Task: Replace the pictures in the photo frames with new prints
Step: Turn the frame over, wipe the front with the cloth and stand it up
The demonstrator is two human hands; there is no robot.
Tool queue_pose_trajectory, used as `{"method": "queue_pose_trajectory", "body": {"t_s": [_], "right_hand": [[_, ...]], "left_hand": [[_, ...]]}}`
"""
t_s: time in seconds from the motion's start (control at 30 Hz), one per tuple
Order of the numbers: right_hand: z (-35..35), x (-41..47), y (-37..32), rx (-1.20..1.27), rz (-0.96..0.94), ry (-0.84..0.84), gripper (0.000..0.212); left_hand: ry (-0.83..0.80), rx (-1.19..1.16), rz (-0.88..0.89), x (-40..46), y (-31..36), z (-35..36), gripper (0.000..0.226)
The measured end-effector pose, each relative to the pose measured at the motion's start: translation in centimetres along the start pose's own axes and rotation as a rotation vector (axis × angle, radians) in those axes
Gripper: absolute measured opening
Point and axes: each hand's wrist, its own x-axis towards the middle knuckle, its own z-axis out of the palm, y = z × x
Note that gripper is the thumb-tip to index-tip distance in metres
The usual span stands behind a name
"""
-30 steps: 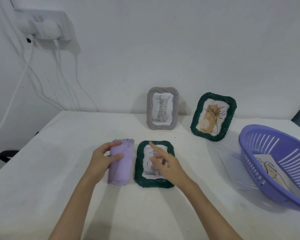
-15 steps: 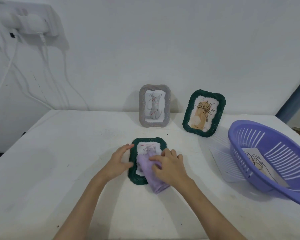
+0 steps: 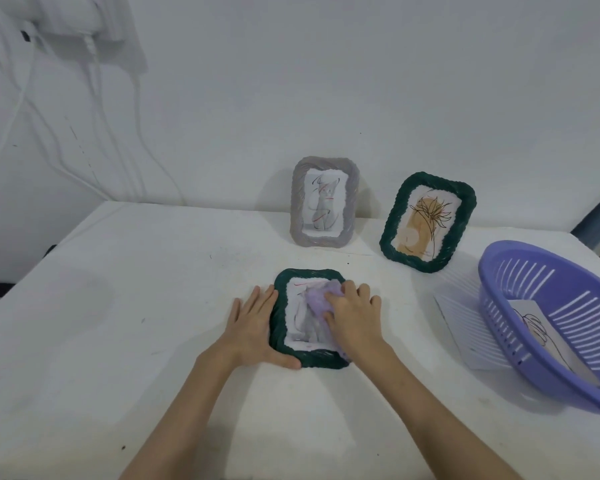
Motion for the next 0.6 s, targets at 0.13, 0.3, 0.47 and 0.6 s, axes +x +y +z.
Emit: {"method": "queue_pose_trajectory", "body": {"t_s": [0.13, 0.3, 0.47, 0.6], "right_hand": [[0.3, 3.2, 0.2, 0.198, -0.119, -0.034, 0.037], [0.4, 3.1, -0.5, 0.294, -0.351, -0.096, 0.037], [0.5, -0.8, 0.3, 0.34, -0.581, -0.026, 0.027], [0.4, -2.9, 2.1, 0.255, -0.609, 0.023, 0.03]], "left_hand": [[0.051, 0.037, 0.002, 0.0, -0.1, 0.1, 0.143], [0.097, 0.076, 0.008, 0.1, -0.4, 0.5, 0.152], [0.107, 0.094, 0.002, 0.2, -0.3, 0.7, 0.158], [0.1, 0.091, -0.003, 0.1, -0.2, 0.6, 0.143]]}}
